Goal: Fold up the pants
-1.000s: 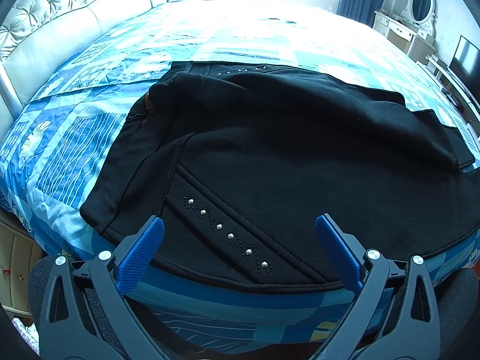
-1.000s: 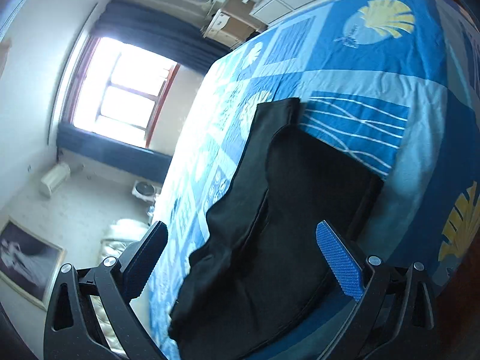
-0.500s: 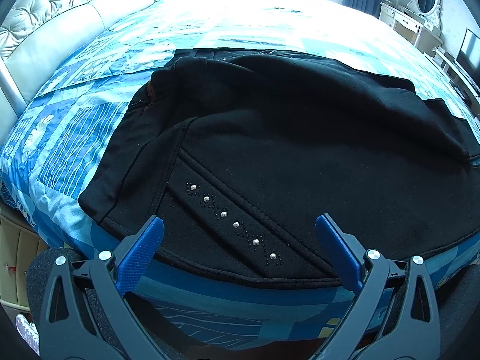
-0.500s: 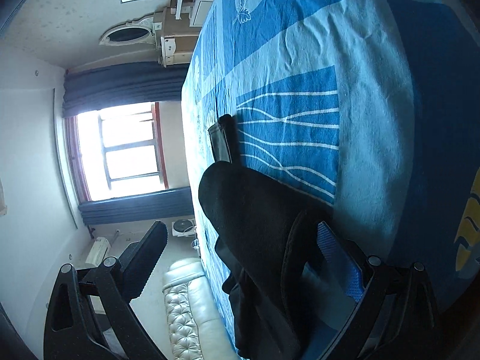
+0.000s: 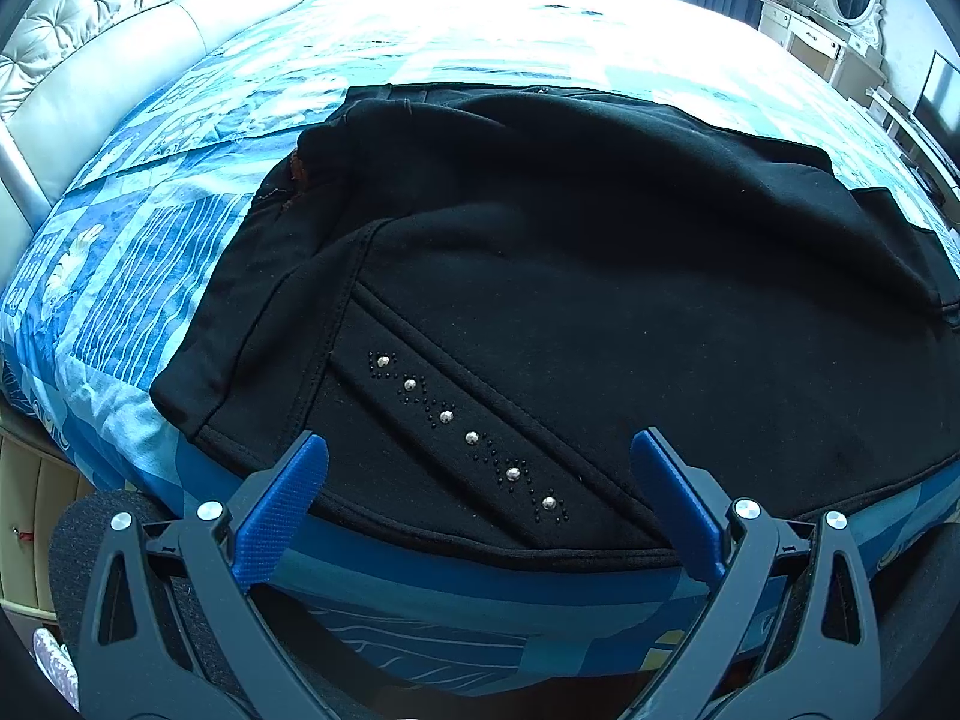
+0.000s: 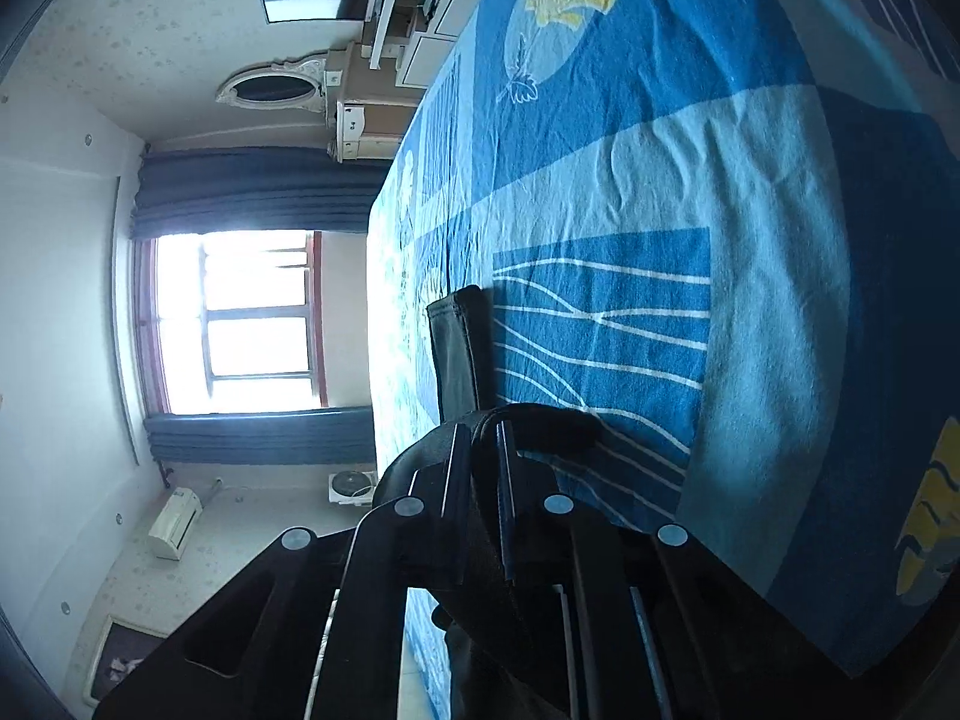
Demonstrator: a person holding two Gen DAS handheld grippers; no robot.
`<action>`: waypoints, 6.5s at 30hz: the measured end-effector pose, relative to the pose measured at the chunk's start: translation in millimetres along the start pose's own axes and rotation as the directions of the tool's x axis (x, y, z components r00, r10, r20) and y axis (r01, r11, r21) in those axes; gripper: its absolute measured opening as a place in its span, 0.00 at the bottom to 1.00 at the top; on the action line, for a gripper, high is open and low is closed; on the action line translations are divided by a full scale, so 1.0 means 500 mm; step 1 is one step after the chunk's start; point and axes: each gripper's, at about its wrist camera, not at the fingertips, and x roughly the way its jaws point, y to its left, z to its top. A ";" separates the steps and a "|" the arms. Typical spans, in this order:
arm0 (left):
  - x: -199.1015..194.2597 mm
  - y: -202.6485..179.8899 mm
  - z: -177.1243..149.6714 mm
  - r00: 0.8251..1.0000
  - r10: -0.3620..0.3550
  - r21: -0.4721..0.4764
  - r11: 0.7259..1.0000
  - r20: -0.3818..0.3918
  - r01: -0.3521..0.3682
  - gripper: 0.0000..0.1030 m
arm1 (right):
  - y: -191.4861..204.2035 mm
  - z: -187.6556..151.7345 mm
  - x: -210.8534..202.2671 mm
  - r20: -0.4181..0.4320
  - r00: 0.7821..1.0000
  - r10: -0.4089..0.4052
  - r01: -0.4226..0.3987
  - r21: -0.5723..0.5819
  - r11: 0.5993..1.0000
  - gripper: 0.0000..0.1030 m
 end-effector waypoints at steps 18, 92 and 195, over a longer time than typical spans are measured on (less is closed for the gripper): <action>0.007 0.007 0.008 1.000 0.005 -0.009 1.000 0.003 -0.005 0.98 | -0.051 0.041 -0.061 0.157 0.952 -0.263 0.285 -0.143 0.948 0.52; 0.379 0.356 0.509 0.606 -0.768 -0.040 0.626 -0.205 0.779 0.80 | 0.412 -0.722 0.606 -0.450 0.704 -0.549 -0.399 -0.891 0.219 0.66; 0.056 0.410 0.031 0.818 -0.576 -0.391 0.752 0.002 0.531 0.09 | 0.122 -0.880 0.142 -0.704 0.671 -0.232 -0.170 -0.451 0.876 0.07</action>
